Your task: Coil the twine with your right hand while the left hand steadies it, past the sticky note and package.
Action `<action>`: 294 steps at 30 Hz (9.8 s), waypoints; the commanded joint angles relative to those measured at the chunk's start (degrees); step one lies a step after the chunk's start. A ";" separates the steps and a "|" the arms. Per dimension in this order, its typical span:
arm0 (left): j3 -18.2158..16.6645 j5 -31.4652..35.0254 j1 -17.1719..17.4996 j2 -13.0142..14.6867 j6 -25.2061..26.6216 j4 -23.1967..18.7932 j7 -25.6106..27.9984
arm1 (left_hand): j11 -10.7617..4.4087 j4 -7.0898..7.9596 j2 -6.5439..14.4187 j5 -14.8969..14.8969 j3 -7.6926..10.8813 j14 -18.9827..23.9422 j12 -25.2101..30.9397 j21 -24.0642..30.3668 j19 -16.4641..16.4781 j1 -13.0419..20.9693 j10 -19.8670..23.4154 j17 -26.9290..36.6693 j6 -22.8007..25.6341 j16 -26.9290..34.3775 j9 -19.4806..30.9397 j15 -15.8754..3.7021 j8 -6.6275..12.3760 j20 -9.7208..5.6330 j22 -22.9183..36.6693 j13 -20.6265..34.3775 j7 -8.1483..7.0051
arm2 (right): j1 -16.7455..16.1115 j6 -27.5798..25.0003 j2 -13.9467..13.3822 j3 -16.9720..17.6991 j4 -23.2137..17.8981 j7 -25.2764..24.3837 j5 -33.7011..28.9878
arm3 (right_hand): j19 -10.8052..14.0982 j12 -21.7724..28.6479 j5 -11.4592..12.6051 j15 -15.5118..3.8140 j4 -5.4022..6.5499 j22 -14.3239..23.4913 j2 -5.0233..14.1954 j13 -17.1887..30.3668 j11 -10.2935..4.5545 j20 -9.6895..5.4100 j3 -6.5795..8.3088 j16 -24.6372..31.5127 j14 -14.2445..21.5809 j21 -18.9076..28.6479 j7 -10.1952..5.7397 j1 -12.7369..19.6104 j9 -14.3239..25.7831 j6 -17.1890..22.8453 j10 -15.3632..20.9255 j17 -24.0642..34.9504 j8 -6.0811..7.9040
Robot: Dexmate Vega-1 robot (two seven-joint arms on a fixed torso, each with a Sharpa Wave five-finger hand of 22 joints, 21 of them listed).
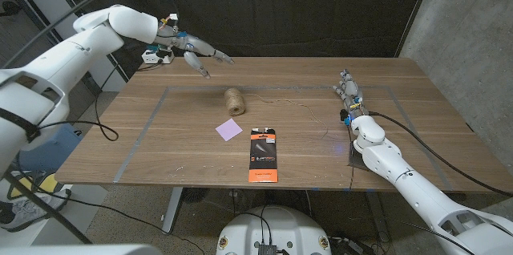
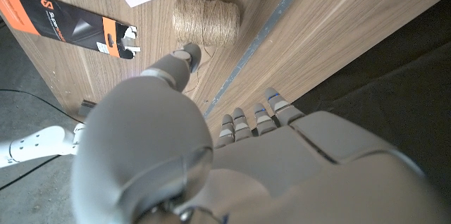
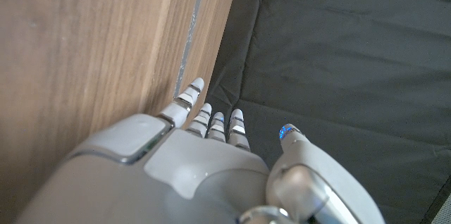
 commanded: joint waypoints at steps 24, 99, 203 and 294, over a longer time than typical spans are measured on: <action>11.12 17.80 -12.27 -8.06 -17.55 15.99 10.62 | 2.61 0.37 0.95 -1.39 -1.57 -2.54 0.64 -0.52 -2.24 2.90 -4.34 0.82 -4.79 -0.26 0.98 2.02 -0.67 0.72 0.19 2.20 2.68 | -1.71 -0.51 1.12 0.71 -0.31 -3.88 0.28 | -0.85 0.09 -0.25 0.41 -0.05 0.11 0.03 0.37 0.60 0.27 0.95 -0.01 -1.40 0.12 0.05 0.31 0.32 -1.21 -1.82 0.16 -0.09; 33.94 43.03 -19.83 -11.86 -17.58 22.76 48.20 | 4.71 1.13 3.09 -2.78 -4.67 -3.83 6.84 0.24 -4.17 3.28 -7.65 3.12 -9.42 1.60 2.74 3.66 0.69 2.23 0.43 8.85 4.79 | -2.45 0.58 3.12 1.69 2.57 -7.13 0.85 | -2.70 0.32 -0.74 1.63 -0.01 0.12 -0.17 0.54 2.55 0.80 1.71 0.03 -4.44 0.15 0.55 -0.28 0.40 -6.12 -5.68 0.40 -0.22; 42.33 45.24 -18.38 -16.79 -11.51 25.73 57.17 | 2.74 -0.03 5.89 -2.00 -4.67 2.65 14.73 1.90 -0.31 7.08 -2.65 6.90 0.74 5.17 5.85 1.89 6.63 2.26 1.06 12.61 1.70 | -4.29 4.51 3.64 4.07 7.23 -5.15 4.06 | -2.54 0.91 -0.96 1.81 -0.11 0.12 -0.39 0.64 2.69 0.90 2.42 0.57 -4.51 0.48 0.59 -0.76 0.40 -6.54 -6.05 0.42 0.40; 17.23 41.06 0.35 -2.35 -0.73 -0.91 46.46 | 1.31 0.33 7.17 -1.65 -13.81 10.20 28.55 5.14 5.33 15.34 2.66 21.77 11.84 20.31 12.72 -1.12 17.70 2.48 3.22 26.27 1.17 | -6.70 3.88 1.30 5.44 4.72 -3.94 5.51 | -2.13 1.17 -1.01 1.70 0.21 0.13 -0.35 0.70 2.72 0.71 2.86 0.83 -4.42 0.63 0.54 -1.64 0.40 -6.66 -5.91 0.56 0.59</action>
